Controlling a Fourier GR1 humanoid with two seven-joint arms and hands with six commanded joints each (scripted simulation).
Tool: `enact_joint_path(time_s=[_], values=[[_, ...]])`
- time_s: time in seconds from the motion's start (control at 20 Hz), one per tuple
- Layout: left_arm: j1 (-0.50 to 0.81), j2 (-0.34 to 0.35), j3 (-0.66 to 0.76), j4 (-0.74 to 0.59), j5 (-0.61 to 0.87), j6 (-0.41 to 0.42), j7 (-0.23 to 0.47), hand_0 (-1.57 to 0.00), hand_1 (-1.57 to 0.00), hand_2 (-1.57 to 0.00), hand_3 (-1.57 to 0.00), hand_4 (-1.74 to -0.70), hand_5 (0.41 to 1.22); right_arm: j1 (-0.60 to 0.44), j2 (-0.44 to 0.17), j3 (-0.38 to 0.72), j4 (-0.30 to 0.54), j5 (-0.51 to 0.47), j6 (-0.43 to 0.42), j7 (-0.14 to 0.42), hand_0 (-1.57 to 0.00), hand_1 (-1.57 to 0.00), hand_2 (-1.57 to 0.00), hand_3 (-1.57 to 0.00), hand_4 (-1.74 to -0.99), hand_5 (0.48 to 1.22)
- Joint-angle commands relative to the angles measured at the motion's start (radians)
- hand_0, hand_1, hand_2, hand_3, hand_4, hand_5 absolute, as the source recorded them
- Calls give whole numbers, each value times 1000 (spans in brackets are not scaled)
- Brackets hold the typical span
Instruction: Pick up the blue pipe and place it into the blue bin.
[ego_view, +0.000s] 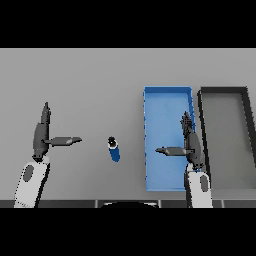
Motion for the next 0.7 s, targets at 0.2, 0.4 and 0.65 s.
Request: enact_joint_path(time_s=[0.2,0.4,0.65], values=[[5,-14,-16,-17,-15,16,-3,1,1,1,1,-1186,605,9,-18,-13,-5,-16,13,-5,1,1,1,1,-1254,598],[60,121,-47,-20,34,-238,-92,1,1,1,1,-1190,604,113,-143,54,-88,103,71,-83,1,1,1,1,-1251,597],[72,168,-69,-46,40,-326,-128,1,1,1,1,-1170,605,135,-170,81,-135,146,79,-53,1,1,1,1,-1228,595]])
